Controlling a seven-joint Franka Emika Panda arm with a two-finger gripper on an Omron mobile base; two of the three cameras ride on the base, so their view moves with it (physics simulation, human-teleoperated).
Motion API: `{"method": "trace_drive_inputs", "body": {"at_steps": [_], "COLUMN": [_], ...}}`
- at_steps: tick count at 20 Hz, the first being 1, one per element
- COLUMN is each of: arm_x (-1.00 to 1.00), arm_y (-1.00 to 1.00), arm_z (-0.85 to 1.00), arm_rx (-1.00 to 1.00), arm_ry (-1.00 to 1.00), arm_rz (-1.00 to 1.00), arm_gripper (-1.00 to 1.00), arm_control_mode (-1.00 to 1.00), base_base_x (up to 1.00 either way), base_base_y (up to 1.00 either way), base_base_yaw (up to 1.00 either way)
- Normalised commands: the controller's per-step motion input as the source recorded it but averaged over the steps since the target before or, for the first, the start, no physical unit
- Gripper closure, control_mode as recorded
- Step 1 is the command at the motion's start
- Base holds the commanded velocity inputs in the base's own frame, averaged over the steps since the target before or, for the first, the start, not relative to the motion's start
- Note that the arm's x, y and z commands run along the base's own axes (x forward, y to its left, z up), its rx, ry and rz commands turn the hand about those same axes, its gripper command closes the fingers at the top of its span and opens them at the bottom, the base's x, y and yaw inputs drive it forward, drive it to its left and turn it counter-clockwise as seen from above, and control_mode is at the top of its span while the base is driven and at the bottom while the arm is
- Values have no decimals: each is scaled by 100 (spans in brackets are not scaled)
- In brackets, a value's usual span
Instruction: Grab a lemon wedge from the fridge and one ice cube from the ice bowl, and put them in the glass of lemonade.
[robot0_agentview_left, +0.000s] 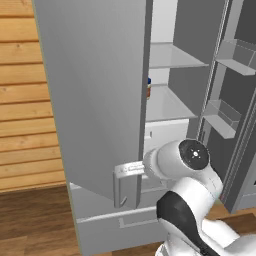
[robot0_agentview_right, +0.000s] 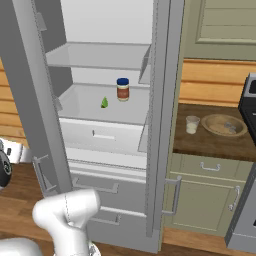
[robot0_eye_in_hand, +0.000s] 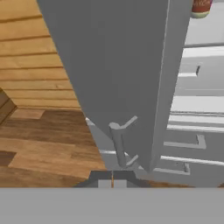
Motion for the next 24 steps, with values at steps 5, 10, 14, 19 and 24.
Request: {"method": "trace_drive_inputs", "body": {"at_steps": [5, 10, 14, 19, 24], "arm_x": [0, 14, 76, 91, 96], "arm_y": [-60, -99, -58, 0, 2], "arm_z": [100, 91, 58, 12, 0], "arm_rx": [17, 26, 25, 5, 5], "arm_ry": [1, 7, 23, 29, 25], "arm_rz": [-2, -11, -4, -8, -4], "arm_gripper": [100, 100, 100, -100, -100], "arm_control_mode": [-100, -100, -100, -100, -100], "base_base_x": [0, 0, 0, 0, 0], "base_base_y": [0, 0, 0, 0, 0], "base_base_yaw": [0, 0, 0, 0, 0]}}
